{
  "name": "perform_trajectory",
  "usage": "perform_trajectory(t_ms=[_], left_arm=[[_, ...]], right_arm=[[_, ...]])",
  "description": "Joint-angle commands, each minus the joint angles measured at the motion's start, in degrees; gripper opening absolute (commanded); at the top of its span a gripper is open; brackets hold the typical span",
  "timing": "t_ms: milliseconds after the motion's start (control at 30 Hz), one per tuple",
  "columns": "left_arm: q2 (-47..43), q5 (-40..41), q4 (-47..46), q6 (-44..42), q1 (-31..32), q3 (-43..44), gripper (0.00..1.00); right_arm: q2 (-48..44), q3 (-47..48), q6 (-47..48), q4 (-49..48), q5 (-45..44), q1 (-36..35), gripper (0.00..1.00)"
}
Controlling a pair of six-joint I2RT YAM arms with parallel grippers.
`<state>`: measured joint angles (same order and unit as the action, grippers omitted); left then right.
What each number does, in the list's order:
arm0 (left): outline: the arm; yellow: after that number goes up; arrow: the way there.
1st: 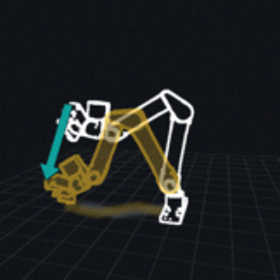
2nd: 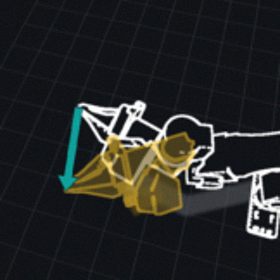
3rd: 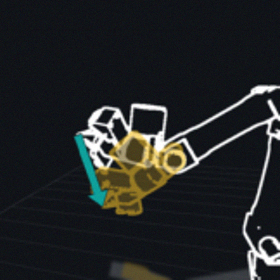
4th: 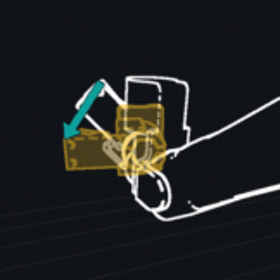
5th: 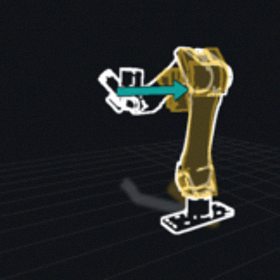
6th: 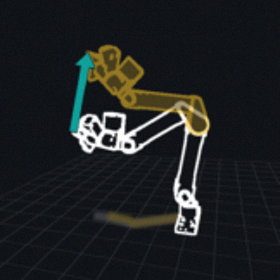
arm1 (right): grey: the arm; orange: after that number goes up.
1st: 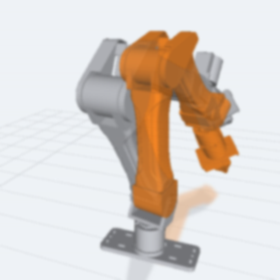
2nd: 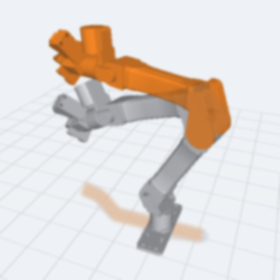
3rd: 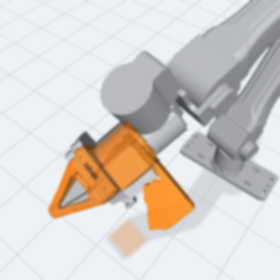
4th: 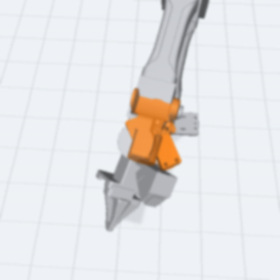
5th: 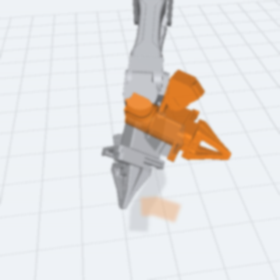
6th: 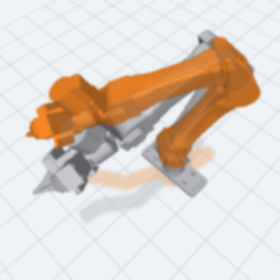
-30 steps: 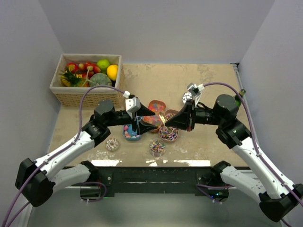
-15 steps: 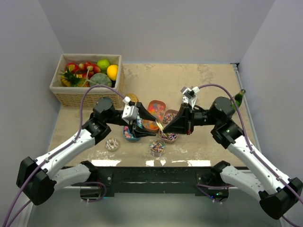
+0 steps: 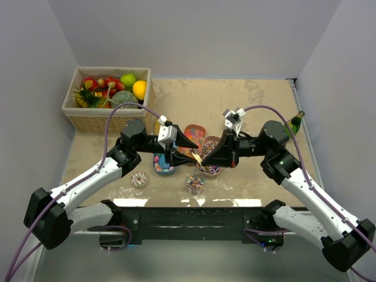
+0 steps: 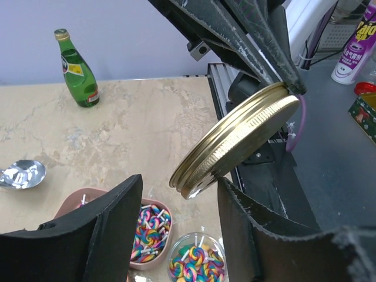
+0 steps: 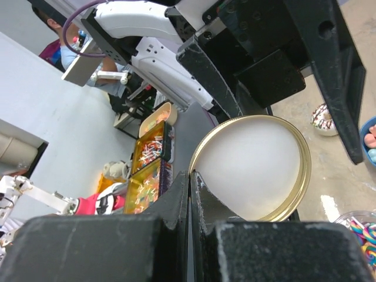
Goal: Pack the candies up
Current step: Close the bottle lid on the packing bottle.
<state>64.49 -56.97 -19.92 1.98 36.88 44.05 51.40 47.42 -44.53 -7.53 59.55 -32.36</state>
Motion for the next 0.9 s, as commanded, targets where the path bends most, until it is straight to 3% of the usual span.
perform_trajectory(t_ms=[0, 167, 233, 300, 367, 467, 500, 567, 600, 667, 700, 800, 867], left_arm=[[-1.03, -3.48, -2.57, 0.83, 0.03, 1.92, 0.48], [-1.3, -7.19, -2.67, 0.57, 0.03, 0.86, 0.25], [-1.3, -7.8, -2.75, 1.44, 0.03, 0.25, 0.07], [-1.12, -8.5, -8.42, 4.77, 0.12, -0.54, 0.0], [-0.51, -8.42, -12.23, 10.73, 0.03, -1.51, 0.0], [0.2, -7.98, -13.82, 15.32, 0.03, -1.69, 0.0], [0.2, -7.11, -15.83, 16.9, 0.03, -2.47, 0.0], [0.2, -5.27, -17.86, 21.65, 0.03, -3.27, 0.0], [0.29, -4.47, -18.13, 22.71, 0.03, -3.88, 0.0], [0.37, 0.86, -16.91, 26.31, 0.03, -4.24, 0.0], [0.55, 2.64, -13.42, 27.45, 0.12, -4.06, 0.0], [1.86, 8.71, -9.62, 34.65, 0.12, -5.37, 0.0], [3.01, 11.87, -5.94, 38.79, 0.03, -6.6, 0.0]], right_arm=[[0.9, -1.1, 1.2, -0.38, -0.22, -0.16, 0.0], [2.3, -1.28, 2.17, 0.75, -1.54, -0.25, 0.0], [2.83, -1.28, 3.05, 1.37, -2.5, -0.16, 0.0], [3.97, -1.28, 3.92, 2.69, -4.35, -0.25, 0.0], [5.02, -1.28, 4.02, 3.92, -7.32, -0.16, 0.0], [6.87, -1.01, 4.72, 5.41, -9.36, -0.16, 0.09], [7.4, -1.19, 4.81, 5.51, -10.93, -0.16, 0.23], [7.58, -1.36, 4.72, 6.64, -13.74, -0.07, 0.39], [7.58, -1.19, 5.24, 7.35, -17.59, -0.16, 0.5], [6.79, -0.66, 6.12, 11.7, -23.56, -0.07, 0.53], [6.09, -0.31, 5.95, 13.23, -33.78, 0.01, 0.57], [0.22, -1.62, 4.81, 17.28, -51.21, -0.07, 0.62], [-1.64, -3.03, 4.8, 18.43, -56.54, 0.01, 0.64]])
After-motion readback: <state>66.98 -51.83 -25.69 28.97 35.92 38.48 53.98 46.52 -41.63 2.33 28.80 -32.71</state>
